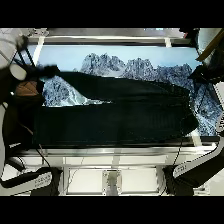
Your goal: Fold the clothes and pants, and hang the long-sleeved shirts on hangers.
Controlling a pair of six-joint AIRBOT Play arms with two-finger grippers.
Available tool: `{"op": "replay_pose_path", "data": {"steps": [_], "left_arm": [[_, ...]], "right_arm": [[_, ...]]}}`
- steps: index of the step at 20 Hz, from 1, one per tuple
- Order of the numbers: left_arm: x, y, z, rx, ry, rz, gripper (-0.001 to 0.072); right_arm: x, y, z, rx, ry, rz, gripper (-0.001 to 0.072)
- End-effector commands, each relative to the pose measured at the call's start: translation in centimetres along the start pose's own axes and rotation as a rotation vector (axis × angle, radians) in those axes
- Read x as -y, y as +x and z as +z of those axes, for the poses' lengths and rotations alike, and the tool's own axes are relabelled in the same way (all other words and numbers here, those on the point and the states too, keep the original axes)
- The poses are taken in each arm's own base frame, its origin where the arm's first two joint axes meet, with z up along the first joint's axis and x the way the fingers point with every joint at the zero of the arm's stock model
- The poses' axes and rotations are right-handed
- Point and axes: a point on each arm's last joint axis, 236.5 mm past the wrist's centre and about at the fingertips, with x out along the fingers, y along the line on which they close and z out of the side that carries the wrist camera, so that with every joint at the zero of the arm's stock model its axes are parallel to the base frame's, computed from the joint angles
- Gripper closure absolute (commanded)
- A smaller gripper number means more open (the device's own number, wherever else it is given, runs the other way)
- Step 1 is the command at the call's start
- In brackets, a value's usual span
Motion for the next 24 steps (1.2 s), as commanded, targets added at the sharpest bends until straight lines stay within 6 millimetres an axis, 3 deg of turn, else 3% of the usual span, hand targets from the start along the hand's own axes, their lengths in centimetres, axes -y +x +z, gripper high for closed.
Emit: {"op": "replay_pose_path", "data": {"steps": [1,2,3,4,5,9,12,14,16,20,24], "left_arm": [[-7.5,2.6,-10.7,-0.209,-0.052,0.231,0.0682],[-9.0,3.4,-12.2,-0.219,-0.106,0.251,0.0678],[-10.6,3.9,-12.9,-0.222,-0.163,0.275,0.0540],[-12.0,4.0,-12.7,-0.206,-0.244,0.294,0.0142],[-13.3,3.7,-11.8,-0.170,-0.363,0.309,0.0010],[-17.1,-0.4,-4.2,0.035,-0.504,0.324,-0.0004],[-15.8,-0.9,0.1,0.120,-0.519,0.230,-0.0002],[-12.7,1.7,1.8,0.099,-0.518,0.071,0.0007],[-11.0,4.9,2.4,0.049,-0.545,-0.045,0.0008],[-11.7,10.9,-0.3,-0.161,-0.526,-0.062,0.0008],[-11.8,14.7,-0.6,-0.218,-0.489,-0.081,0.0008]], "right_arm": [[-0.2,0.0,-0.3,-0.012,-0.017,0.005,0.0253],[-0.2,0.0,-0.3,-0.013,-0.018,0.005,0.0253],[-0.2,0.0,-0.4,-0.015,-0.023,0.006,0.0252],[-0.2,0.0,-0.5,-0.022,-0.024,0.008,0.0252],[-0.3,-0.1,-0.9,-0.038,-0.029,0.012,0.0253],[-0.3,-0.5,-3.0,-0.120,-0.047,0.025,0.0253],[0.0,-1.0,-2.4,-0.091,-0.039,0.015,0.0253],[-0.8,-0.8,-2.2,-0.086,-0.049,0.031,0.0254],[-1.3,-0.6,-2.2,-0.089,-0.060,0.033,0.0254],[-1.2,-0.5,-2.2,-0.092,-0.064,0.023,0.0254],[-1.0,-0.4,-1.9,-0.077,-0.062,0.015,0.0254]]}}
